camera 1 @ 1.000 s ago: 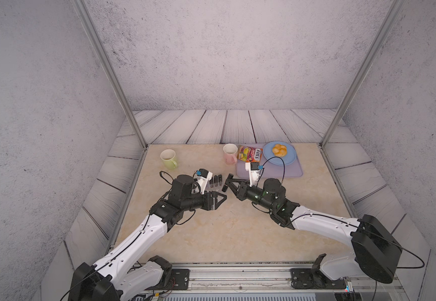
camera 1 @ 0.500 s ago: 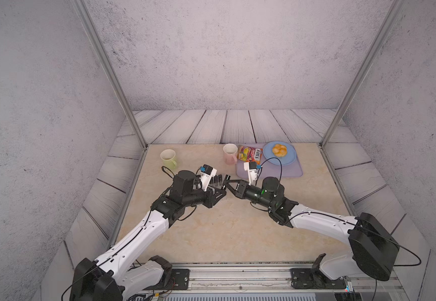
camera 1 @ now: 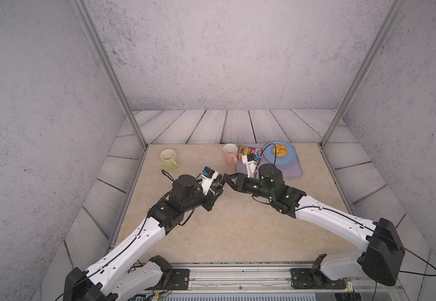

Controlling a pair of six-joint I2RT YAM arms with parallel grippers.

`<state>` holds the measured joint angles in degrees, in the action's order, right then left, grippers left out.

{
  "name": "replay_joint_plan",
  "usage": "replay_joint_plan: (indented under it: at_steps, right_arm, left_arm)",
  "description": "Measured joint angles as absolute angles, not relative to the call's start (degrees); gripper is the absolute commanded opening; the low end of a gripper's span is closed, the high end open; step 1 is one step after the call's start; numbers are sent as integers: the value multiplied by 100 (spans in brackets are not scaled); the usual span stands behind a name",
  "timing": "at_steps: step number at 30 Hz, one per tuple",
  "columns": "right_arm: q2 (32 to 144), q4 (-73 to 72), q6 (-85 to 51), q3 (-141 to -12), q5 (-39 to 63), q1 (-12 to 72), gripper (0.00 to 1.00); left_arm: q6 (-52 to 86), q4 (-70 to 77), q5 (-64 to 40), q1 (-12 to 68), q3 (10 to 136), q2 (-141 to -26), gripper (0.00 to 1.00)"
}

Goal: Arrange the lipsticks in the organizer
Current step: Pick up the lipstick at the center of the board, then place the lipstick in the storage box.

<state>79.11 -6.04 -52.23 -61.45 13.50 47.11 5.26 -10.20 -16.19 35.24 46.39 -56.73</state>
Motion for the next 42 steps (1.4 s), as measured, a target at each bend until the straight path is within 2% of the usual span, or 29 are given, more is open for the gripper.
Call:
replay_joint_plan:
  at_steps: [9, 14, 20, 21, 23, 24, 26, 29, 33, 36, 40, 42]
  right_arm:
    - [8117, -272, -5345, -6326, 1529, 4711, 38]
    - [8206, -353, -5557, -6326, 1662, 4672, 25]
    - [8289, -478, -5752, -6320, 1774, 4633, 17]
    - [8307, -510, -5769, -6318, 1791, 4626, 17]
    - [8318, -622, -5793, -6272, 1809, 4619, 15]
    - [8318, -681, -5784, -6237, 1800, 4617, 14]
    - [8318, -803, -5704, -6125, 1737, 4589, 12]
    - [8315, -1114, -5384, -5854, 1457, 4554, 8]
    - [8353, -1667, -4584, -5487, 930, 4552, 7]
    - [8753, -2512, -3813, -5352, 532, 4609, 7]
    - [9907, -3826, -2633, -5367, 80, 4901, 6]
    - [10471, -4121, -2200, -5461, -23, 5081, 5]
  left_arm:
    - [255, -1059, -1109, 3798, 4635, -5669, 0]
    - [169, -1114, -961, 3876, 4635, -5677, 0]
    - [126, -1144, -836, 3892, 4635, -5701, 1]
    - [126, -1144, -812, 3892, 4635, -5701, 13]
    - [150, -1142, -766, 3892, 4635, -5704, 45]
    - [165, -1140, -733, 3898, 4635, -5704, 56]
    - [224, -1179, -655, 3903, 4639, -5706, 67]
    - [410, -1507, -395, 3900, 4751, -5758, 75]
    - [755, -2025, -172, 3610, 5081, -5819, 77]
    - [1267, -2440, -43, 2810, 5452, -5892, 75]
    - [1905, -2912, 152, 1468, 5988, -6222, 74]
    - [2088, -2989, 215, 1168, 6038, -6370, 74]
